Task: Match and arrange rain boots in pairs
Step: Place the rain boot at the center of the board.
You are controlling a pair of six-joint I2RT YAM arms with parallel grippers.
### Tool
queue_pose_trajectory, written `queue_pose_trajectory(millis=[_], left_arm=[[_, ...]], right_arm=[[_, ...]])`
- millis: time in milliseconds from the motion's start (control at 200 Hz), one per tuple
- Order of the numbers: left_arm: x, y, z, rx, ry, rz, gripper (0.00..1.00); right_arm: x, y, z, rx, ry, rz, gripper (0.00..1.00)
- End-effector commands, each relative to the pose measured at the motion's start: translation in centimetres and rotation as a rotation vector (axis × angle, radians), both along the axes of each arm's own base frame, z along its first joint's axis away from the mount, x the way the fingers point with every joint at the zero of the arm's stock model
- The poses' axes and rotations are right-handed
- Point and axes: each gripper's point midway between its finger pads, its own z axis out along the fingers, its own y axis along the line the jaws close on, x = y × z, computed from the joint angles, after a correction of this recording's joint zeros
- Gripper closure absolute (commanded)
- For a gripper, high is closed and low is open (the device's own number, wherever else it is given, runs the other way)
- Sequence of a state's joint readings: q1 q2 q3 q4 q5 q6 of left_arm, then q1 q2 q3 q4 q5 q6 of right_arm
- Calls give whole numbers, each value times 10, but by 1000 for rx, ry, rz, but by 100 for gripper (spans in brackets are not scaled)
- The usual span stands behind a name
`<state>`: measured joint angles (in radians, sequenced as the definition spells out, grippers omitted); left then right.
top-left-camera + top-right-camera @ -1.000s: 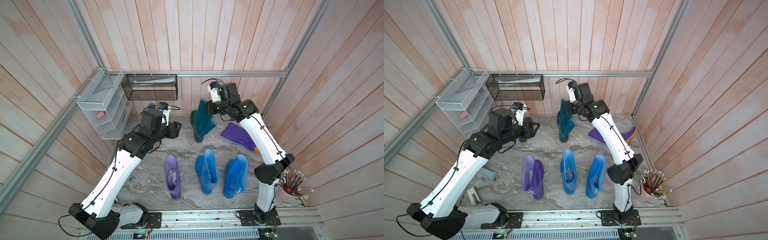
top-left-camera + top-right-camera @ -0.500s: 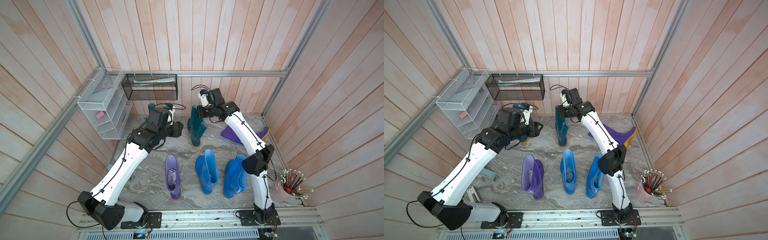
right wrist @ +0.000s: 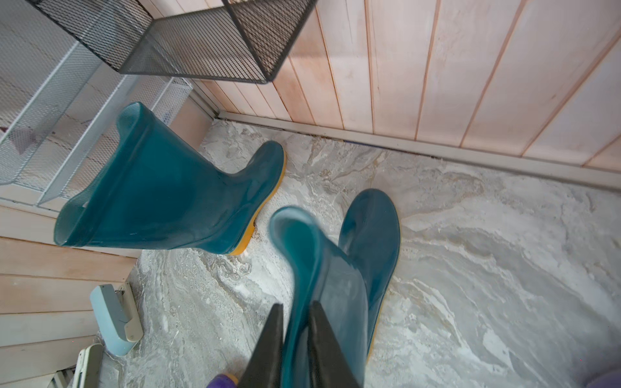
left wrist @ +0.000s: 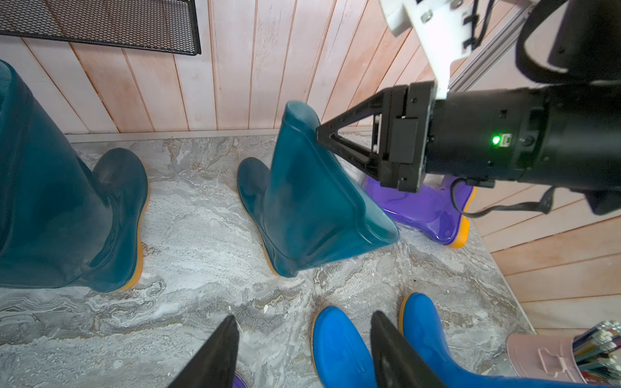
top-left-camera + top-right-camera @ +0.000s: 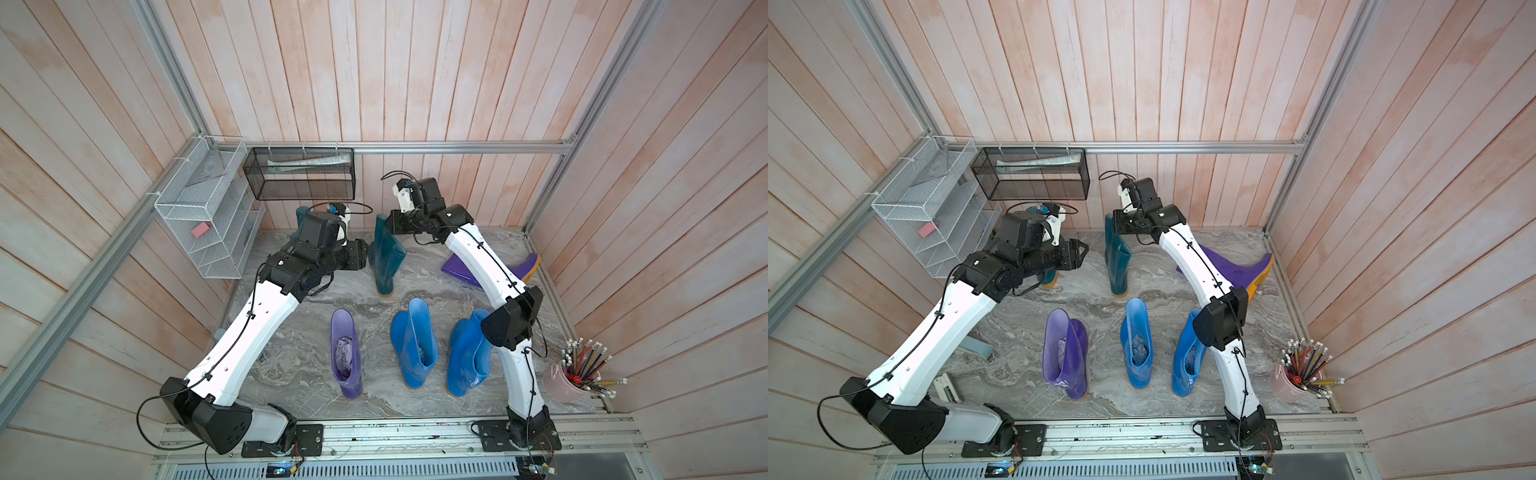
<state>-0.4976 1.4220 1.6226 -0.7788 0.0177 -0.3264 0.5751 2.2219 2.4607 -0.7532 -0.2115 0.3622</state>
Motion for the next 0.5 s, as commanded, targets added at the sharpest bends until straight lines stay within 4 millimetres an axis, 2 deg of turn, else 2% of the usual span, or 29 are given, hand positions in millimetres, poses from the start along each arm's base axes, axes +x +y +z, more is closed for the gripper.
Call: queue_pose_trajectory(millis=[0,95,195,355,495], left_arm=[[5,-9,6,-8,-2,9,36],[10,-15,10,-7,-5,15,36],[18,-22,11,2,4,27,36],[32,-34,8,31,21,48,35],[43,-44,-2,31,25,49,34]], right_arm=[[1,-2,31,65,-65,16,75],[0,-8,38,71,-70,16,72],[-4,-21,53,74,-91,4,67],[-14,-54,81,91,-138,-38,59],[-27,-87,97,104,-168,-76,55]])
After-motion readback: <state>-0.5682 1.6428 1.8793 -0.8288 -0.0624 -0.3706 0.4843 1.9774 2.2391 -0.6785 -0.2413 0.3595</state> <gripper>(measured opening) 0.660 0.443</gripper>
